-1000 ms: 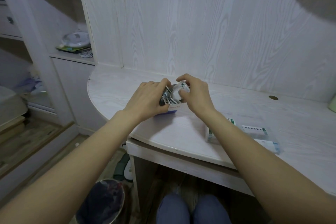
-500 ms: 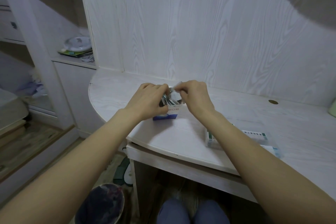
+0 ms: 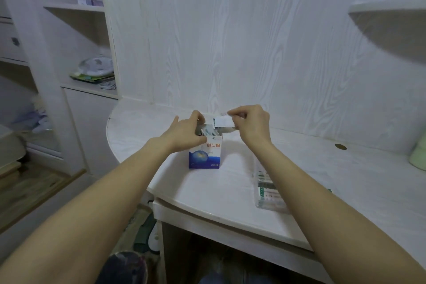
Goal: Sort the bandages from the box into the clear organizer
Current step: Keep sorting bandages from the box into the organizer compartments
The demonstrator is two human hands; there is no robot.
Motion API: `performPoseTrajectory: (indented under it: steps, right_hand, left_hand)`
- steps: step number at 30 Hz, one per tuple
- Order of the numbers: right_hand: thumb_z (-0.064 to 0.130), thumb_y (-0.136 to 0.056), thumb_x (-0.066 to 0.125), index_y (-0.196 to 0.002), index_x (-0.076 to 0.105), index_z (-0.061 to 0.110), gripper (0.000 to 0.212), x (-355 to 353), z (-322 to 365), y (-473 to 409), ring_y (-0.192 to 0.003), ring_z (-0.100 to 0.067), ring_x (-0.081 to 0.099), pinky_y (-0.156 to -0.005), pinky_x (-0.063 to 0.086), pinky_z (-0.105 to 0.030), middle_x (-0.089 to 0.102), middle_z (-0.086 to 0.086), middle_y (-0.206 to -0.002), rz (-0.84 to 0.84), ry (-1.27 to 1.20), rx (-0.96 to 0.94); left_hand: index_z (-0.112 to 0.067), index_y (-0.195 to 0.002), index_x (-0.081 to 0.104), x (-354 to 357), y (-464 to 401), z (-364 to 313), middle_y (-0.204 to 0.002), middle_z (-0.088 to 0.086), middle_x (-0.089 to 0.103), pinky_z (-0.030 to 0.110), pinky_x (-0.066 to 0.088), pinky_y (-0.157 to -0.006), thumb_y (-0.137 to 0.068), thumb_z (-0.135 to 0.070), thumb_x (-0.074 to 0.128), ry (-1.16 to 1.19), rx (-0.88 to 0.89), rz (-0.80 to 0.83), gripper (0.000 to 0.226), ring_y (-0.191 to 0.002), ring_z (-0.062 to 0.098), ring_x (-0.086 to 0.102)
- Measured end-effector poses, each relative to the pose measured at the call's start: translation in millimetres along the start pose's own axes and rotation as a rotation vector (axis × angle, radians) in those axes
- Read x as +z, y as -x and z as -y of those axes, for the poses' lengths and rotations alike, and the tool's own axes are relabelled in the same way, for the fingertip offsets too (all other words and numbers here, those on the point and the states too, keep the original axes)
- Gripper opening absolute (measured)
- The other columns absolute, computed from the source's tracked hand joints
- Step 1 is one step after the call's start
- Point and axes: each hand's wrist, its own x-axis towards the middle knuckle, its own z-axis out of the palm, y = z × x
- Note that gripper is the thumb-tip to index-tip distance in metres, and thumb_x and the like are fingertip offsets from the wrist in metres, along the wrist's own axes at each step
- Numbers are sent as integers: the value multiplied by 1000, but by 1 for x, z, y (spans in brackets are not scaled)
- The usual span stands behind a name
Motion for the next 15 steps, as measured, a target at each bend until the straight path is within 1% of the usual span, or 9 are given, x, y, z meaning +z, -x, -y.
performPoseTrajectory:
  steps: [2,4,5,6,8,10,11,13,15]
  right_hand:
    - [-3,-88,54,-99,74,5,24,2,-1,-1,-94,-14,63,-80,54,-20,71,-7,-102,-7,-34,36]
    - [-3,-88,55,-98,74,6,23,2,-2,-1,-90,-14,62,-65,50,-6,70,-6,-100,-14,-105,62]
    - [-3,-88,56,-98,74,6,22,1,-3,-1,-88,-13,61,-60,48,-4,70,-5,-99,-23,-153,81]
    - [-2,-88,57,-98,74,6,22,-1,-3,0,-85,-11,61,-58,48,-3,68,-4,-97,-34,-217,110]
    - [-4,-88,59,-98,73,5,19,-7,-2,3,-85,-12,62,-61,51,-7,66,-5,-97,-44,-431,212]
    - [-7,-87,59,-95,71,3,17,-16,-1,7,-89,-17,64,-68,57,-17,65,-10,-98,-13,-690,314]
    - [-8,-87,58,-94,70,2,17,-21,-2,10,-88,-17,64,-70,58,-20,64,-11,-97,21,-762,343]
    - [-9,-88,58,-95,69,1,17,-29,-5,17,-85,-15,63,-70,58,-21,65,-11,-97,115,-804,365]
    - [-9,-88,58,-96,69,0,16,-39,-9,25,-84,-16,62,-70,57,-21,65,-14,-100,194,-786,350]
  left_hand:
    - [-18,-133,31,1,-2,-3,-141,2,48,46,3,-117,-83,-21,59,46,-9,-30,57,-128,20,44]
    - [-20,-141,27,-2,0,-13,-147,1,40,43,1,-118,-83,-19,58,131,47,-98,66,-136,18,35]
    - [-21,-143,26,-3,2,-19,-148,-1,38,39,5,-118,-84,-18,56,212,82,-142,66,-137,16,32]
    - [-21,-143,27,-5,5,-26,-148,-2,37,35,13,-116,-85,-16,54,307,108,-190,64,-137,15,31]
    - [-17,-142,32,-7,9,-41,-147,-3,39,26,26,-107,-90,-13,48,487,106,-315,55,-135,13,34]
    - [-15,-139,38,-7,10,-54,-140,-5,44,23,30,-100,-95,-18,46,637,14,-425,45,-129,11,40]
    - [-15,-137,41,-7,9,-59,-135,-7,47,22,31,-96,-97,-24,45,695,-51,-438,42,-123,9,43]
    - [-15,-130,48,-5,9,-66,-122,-7,51,21,33,-86,-98,-34,43,775,-153,-396,38,-109,8,46]
    - [-16,-120,54,1,13,-70,-114,-5,56,20,37,-75,-98,-39,41,814,-179,-341,34,-100,9,51]
